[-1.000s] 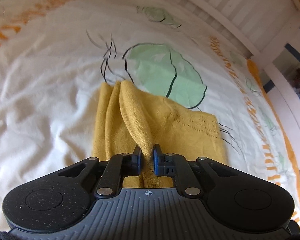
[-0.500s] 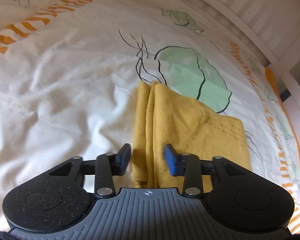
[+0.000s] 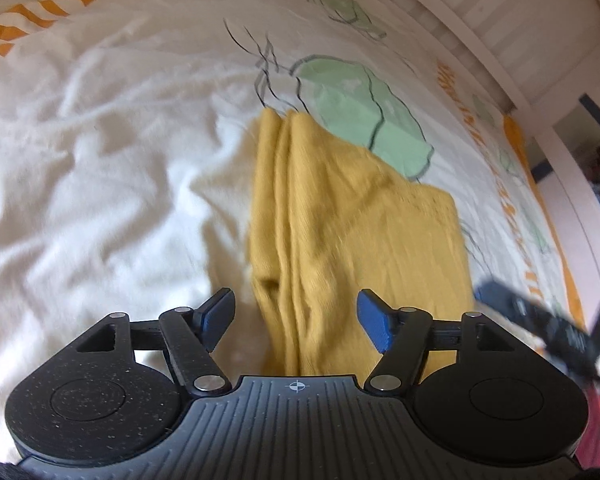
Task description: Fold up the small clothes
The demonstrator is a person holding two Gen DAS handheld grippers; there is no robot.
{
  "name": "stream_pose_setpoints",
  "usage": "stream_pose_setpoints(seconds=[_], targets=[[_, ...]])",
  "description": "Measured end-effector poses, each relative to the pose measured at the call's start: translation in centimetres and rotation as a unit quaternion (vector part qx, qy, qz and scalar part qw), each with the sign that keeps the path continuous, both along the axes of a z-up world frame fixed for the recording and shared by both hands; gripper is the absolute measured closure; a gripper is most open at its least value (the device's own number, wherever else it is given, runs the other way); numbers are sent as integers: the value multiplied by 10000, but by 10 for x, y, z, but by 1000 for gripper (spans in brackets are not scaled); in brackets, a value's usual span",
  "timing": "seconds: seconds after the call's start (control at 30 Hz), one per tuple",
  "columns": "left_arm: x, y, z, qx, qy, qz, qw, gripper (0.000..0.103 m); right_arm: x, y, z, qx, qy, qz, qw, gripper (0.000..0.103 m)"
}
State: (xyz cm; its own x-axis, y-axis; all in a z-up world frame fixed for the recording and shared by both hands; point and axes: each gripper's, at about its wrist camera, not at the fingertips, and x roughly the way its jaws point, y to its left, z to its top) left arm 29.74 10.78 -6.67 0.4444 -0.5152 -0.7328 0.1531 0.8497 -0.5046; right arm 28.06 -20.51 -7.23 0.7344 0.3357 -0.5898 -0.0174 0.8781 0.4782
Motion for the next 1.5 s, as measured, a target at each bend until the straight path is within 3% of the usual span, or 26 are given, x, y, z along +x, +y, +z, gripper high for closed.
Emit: stream_pose_setpoints(seconds=[0.1,0.23,0.33,0.47,0.53,0.67,0.7,0.77,0.8,0.83,0.87,0.9,0.93,1.2,1.37,1.5], targets=[[-5,-8,-4,-58,160,-218,9996,35,10,-19,-15,433,245,-132,9987,19],[-5,-22,-11,197,147,-430,9988,31,21,-30,-32,985,341,-90,9945,18],[1,-26,-15,14,160,-421,9990,27,28,-32,-37,1309,286,47,9910,13],[8,-30,-22,-200,19,-402,9990,26,46,-26,-43,1495,221,341,9879,9],[9,-32,-22,-283,-71,-449,9986,26,52,-21,-43,1515,150,475,9872,1],[8,-33,-23,-567,-61,-534,9969,26,60,-13,-43,1487,81,661,9866,0],[8,-34,-23,-704,-2,-582,9958,28,60,-13,-43,1512,69,675,9862,0],[8,-35,-26,-866,141,-640,9941,44,58,-15,-43,1557,70,663,9855,0],[8,-36,-28,-828,219,-623,9944,68,58,-15,-42,1534,82,646,9860,8],[7,-36,-29,-740,252,-590,9952,81,57,-16,-41,1437,146,579,9878,39],[7,-36,-31,-704,247,-589,9955,83,56,-17,-41,1310,316,475,9897,56],[8,-35,-31,-768,259,-601,9949,87,55,-20,-41,1296,426,396,9899,62],[7,-33,-30,-871,288,-591,9940,88,52,-21,-39,1450,497,447,9872,63],[-31,-31,-18,-1604,528,-811,9823,87,-2,-19,10,1154,558,376,9910,64],[-88,-52,-10,-1470,557,-1224,9800,87,-57,-27,23,1085,872,402,9895,64],[-132,-57,-10,-1502,572,-1232,9793,87,-96,-31,23,1042,1094,452,9875,63]])
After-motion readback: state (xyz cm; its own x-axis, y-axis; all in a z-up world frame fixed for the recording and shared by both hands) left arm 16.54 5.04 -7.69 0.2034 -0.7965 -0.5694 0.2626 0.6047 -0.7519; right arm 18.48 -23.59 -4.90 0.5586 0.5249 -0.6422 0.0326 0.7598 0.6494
